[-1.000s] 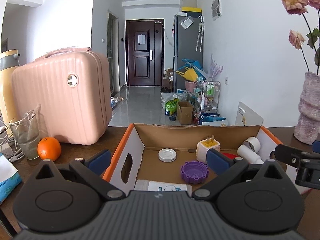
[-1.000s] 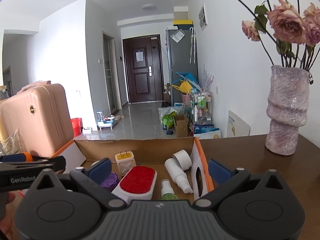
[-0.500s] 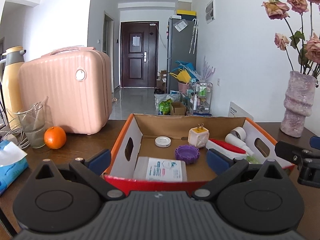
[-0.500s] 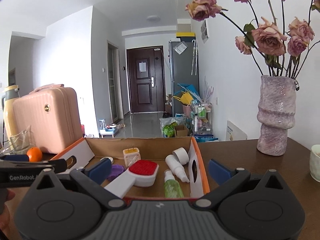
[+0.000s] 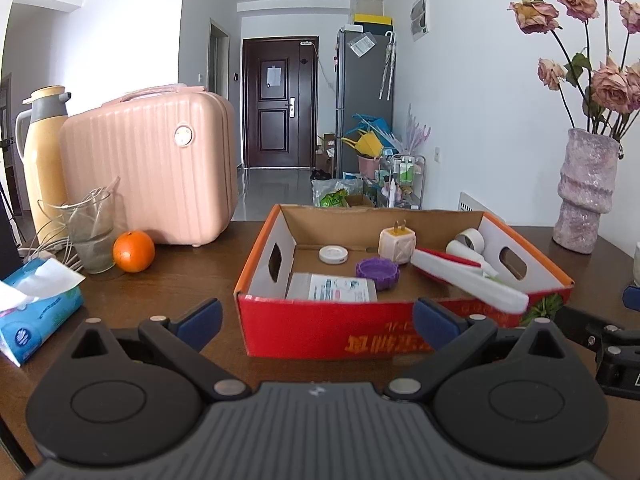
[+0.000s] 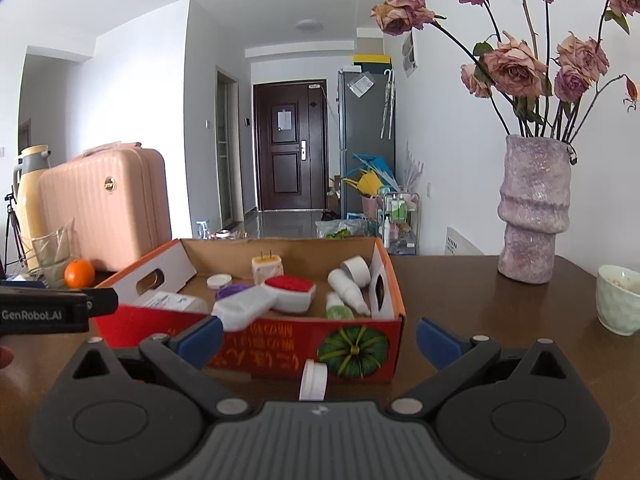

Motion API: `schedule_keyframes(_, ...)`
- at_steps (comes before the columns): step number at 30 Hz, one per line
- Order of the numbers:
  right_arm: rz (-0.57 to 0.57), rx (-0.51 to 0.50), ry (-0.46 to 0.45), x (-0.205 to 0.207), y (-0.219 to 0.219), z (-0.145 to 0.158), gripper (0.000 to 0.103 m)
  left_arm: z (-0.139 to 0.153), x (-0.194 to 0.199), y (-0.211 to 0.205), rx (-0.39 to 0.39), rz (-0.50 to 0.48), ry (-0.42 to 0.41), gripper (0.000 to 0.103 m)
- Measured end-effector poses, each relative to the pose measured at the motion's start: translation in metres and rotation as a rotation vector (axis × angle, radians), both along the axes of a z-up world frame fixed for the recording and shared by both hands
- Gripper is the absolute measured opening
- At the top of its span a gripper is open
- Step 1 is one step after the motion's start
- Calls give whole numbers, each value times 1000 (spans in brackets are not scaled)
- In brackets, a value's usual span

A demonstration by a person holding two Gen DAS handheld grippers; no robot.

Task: Organize rigid objects
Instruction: 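Withdraw both tools from the box toward the blue bottle cap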

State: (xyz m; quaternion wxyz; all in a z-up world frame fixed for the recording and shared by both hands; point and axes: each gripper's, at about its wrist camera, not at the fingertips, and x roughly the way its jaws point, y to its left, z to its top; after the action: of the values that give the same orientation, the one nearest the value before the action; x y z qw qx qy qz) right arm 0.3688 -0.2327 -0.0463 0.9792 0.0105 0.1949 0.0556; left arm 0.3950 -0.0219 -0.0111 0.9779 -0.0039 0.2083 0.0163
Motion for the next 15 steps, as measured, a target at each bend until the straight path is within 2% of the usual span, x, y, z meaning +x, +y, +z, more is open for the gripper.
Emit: schedule_keyframes(15,8,-3,47,-36,0,-9,103,-10,-40,6,4,-14,43,103)
